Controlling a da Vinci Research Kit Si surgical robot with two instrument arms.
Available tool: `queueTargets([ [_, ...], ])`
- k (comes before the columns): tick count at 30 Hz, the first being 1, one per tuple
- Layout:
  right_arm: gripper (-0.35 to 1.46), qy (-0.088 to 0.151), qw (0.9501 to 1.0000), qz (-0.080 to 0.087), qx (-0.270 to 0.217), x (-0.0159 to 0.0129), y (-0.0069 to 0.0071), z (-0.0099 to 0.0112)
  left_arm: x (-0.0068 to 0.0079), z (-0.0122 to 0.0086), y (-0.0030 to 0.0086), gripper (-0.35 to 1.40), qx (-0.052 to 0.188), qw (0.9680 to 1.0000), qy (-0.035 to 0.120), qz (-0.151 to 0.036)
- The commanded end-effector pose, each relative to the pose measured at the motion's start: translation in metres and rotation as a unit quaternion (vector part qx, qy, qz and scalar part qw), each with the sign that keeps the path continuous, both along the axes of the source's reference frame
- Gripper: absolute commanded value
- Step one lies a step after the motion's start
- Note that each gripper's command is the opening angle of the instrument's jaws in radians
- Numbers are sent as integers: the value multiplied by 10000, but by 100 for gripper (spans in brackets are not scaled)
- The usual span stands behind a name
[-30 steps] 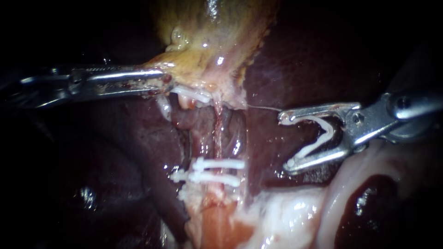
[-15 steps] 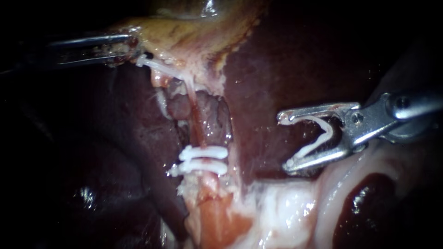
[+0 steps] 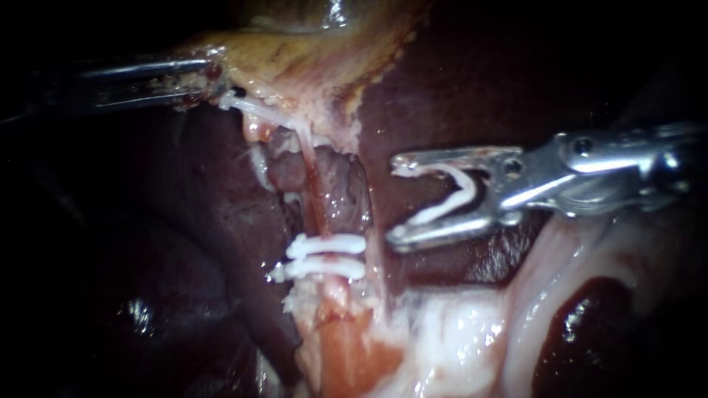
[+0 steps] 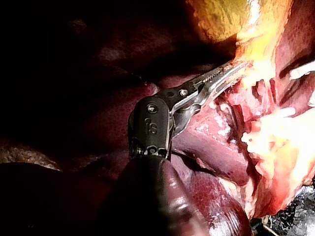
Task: Clipping third clip right tube
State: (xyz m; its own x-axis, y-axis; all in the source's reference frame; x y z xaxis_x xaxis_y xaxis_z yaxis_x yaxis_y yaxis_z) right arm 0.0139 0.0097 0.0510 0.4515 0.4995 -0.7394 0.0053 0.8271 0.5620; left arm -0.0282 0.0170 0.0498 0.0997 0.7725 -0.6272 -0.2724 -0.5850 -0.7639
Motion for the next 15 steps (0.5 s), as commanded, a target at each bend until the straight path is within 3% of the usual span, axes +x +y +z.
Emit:
queueTargets([
  [1, 50, -36, 9999, 44, 83, 6, 0, 1, 0, 0, 0, -35, -3, 10000, 2, -1],
  [11, 49, -217, 9982, 357, 435, 56, 7, 28, -4, 1, -1, -35, -8, 10000, 9, -10],
  [15, 49, -66, 9973, 432, 581, 71, 7, 37, -5, 2, -1, -35, -10, 10000, 10, -11],
])
